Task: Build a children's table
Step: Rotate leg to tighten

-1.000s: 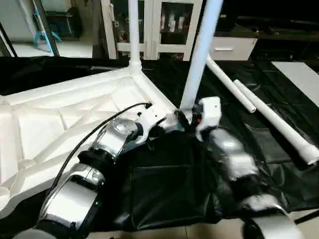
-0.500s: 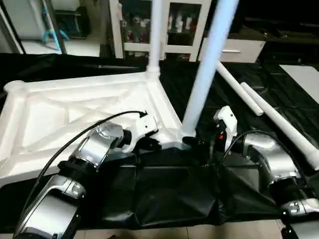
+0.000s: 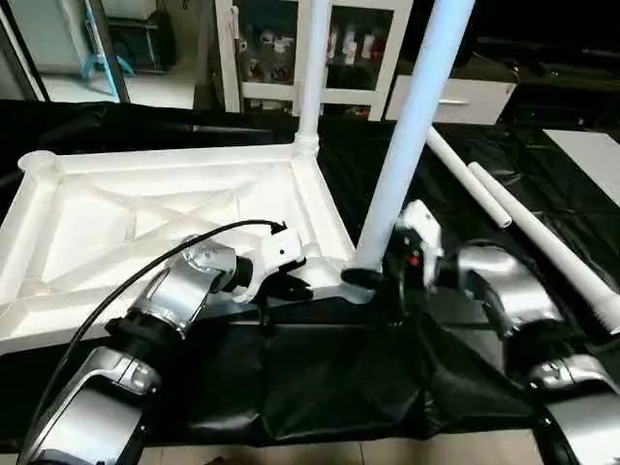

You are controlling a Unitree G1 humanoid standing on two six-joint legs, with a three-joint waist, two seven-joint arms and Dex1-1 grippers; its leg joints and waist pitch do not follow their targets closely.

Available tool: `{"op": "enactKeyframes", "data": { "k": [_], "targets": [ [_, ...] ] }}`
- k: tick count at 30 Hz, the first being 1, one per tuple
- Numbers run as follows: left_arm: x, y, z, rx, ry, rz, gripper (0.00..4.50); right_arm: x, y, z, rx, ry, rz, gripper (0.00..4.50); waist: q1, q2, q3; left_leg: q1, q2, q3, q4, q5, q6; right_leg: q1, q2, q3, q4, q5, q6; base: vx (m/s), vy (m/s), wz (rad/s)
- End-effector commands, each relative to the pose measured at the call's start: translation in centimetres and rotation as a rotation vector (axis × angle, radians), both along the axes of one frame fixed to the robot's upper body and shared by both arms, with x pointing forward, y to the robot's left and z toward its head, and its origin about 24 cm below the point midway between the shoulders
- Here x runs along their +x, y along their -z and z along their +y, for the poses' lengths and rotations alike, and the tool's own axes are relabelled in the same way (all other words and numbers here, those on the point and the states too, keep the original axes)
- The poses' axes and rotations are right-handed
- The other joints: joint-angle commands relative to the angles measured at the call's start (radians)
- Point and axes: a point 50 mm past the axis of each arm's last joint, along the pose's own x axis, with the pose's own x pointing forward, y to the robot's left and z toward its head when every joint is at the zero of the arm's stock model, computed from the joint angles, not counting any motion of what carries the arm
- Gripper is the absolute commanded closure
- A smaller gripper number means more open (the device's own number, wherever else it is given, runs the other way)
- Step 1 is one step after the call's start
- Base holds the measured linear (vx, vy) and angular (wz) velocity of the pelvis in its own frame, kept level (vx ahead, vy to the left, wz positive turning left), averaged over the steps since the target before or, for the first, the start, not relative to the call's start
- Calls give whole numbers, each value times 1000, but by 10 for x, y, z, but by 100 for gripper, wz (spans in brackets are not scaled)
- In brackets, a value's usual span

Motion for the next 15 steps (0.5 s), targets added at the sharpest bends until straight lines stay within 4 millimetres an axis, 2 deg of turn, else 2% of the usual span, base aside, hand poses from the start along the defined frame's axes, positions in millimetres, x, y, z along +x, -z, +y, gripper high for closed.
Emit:
{"op": "enactKeyframes", "data": {
  "k": [1, 5, 8, 11, 12, 13, 15],
  "targets": [
    [-15, 25, -1, 74, 43, 116, 450, 1, -1, -2, -16, -10, -13, 79, -2, 4, -59, 3, 20, 6, -61, -176, 43, 53, -45, 35, -49, -130, -259, 0, 0, 0],
    [-14, 24, 1, 77, 39, 113, 450, 0, 2, -1, -44, -45, -11, 125, -1, 1, -60, 2, 20, 6, -60, -169, 47, 54, -46, 35, -48, -133, -259, 0, 0, 0],
    [-14, 24, 3, 79, 33, 112, 450, 0, 3, 0, -63, -64, -12, 155, -1, 5, -60, 3, 21, 7, -60, -168, 49, 53, -45, 35, -48, -127, -263, 0, 0, 0],
    [-14, 25, 3, 83, 29, 113, 450, 1, 5, 0, -75, -73, -10, 160, -2, 9, -61, 4, 20, 7, -60, -176, 46, 54, -44, 34, -47, -114, -269, 0, 0, 0],
    [-14, 25, 3, 85, 28, 114, 450, 1, 5, 0, -78, -75, -10, 181, -2, 9, -61, 4, 20, 7, -59, -176, 46, 54, -43, 34, -46, -110, -272, 0, 0, 0],
    [-14, 25, 3, 86, 31, 115, 450, 1, 6, 1, -84, -83, -10, 187, -1, 13, -61, 4, 20, 6, -60, -179, 45, 54, -44, 34, -46, -110, -273, 0, 0, 0],
    [-14, 25, 2, 85, 33, 116, 450, 1, 6, 1, -92, -91, -10, 187, -2, 13, -62, 4, 21, 6, -60, -184, 43, 55, -43, 33, -45, -106, -276, 0, 0, 0]
  ]
}}
